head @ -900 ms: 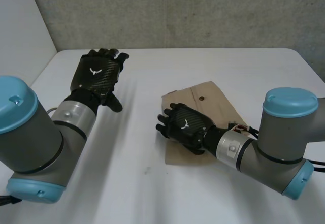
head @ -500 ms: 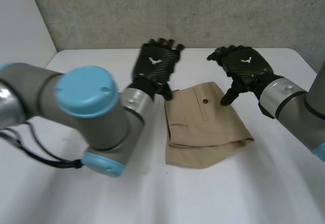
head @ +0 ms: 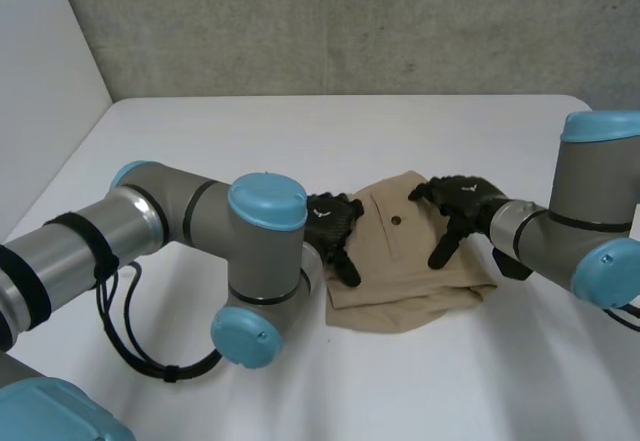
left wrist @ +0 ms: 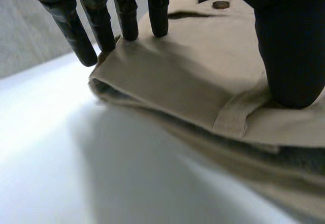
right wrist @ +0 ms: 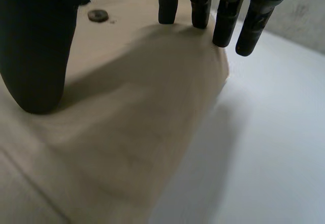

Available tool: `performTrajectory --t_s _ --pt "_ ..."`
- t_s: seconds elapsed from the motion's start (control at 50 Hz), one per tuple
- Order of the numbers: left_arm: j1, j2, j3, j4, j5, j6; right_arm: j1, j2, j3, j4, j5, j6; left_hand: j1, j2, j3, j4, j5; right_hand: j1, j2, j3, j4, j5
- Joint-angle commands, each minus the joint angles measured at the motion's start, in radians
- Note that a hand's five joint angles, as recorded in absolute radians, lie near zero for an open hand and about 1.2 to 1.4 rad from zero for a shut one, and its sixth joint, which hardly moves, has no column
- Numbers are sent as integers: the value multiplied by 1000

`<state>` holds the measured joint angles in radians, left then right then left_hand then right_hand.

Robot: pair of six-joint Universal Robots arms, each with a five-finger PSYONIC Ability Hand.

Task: Fold the shorts.

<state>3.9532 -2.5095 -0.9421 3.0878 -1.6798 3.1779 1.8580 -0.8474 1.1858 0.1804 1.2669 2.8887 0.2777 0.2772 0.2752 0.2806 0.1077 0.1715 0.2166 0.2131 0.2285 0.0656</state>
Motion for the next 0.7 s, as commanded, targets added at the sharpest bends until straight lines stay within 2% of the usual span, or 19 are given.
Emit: performTrajectory --t_s 0.02,0.32,0.4,0.46,0.54,0.56,0.62,0.64,0.7 --pt "-2 46 -32 -43 -24 22 0 13 -3 30 43 -66 41 42 44 39 37 3 -42 -39 -54 -66" --pt "-14 67 -35 -72 -20 129 1 -41 21 27 60 -120 -5 -5 -3 -8 -10 3 -42 -39 -54 -66" --pt "-14 147 -37 -70 -21 126 0 -156 24 -10 58 -100 -23 -23 -21 -26 -28 3 -42 -39 -54 -66" --pt "-8 263 -55 -67 -21 119 1 -258 40 -88 75 -60 -49 -49 -47 -52 -54 3 -42 -39 -54 -66" --pt "1 400 -92 -52 -26 112 -2 -372 87 -197 175 55 -73 -72 -71 -76 -78 3 -42 -39 -54 -66" --pt "21 466 -115 -41 -31 108 0 -419 113 -241 228 98 -76 -75 -73 -79 -80 3 -42 -39 -54 -66" --pt "81 566 -165 -23 -40 99 1 -505 149 -301 299 141 -76 -75 -73 -79 -80 3 -42 -39 -54 -66" --pt "124 628 -199 -15 -50 85 3 -563 168 -321 328 147 -76 -75 -73 -79 -80 3 -42 -39 -54 -66" --pt "175 710 -233 -17 -66 59 4 -624 189 -315 351 139 -67 -67 -65 -70 -72 3 -42 -39 -54 -66"
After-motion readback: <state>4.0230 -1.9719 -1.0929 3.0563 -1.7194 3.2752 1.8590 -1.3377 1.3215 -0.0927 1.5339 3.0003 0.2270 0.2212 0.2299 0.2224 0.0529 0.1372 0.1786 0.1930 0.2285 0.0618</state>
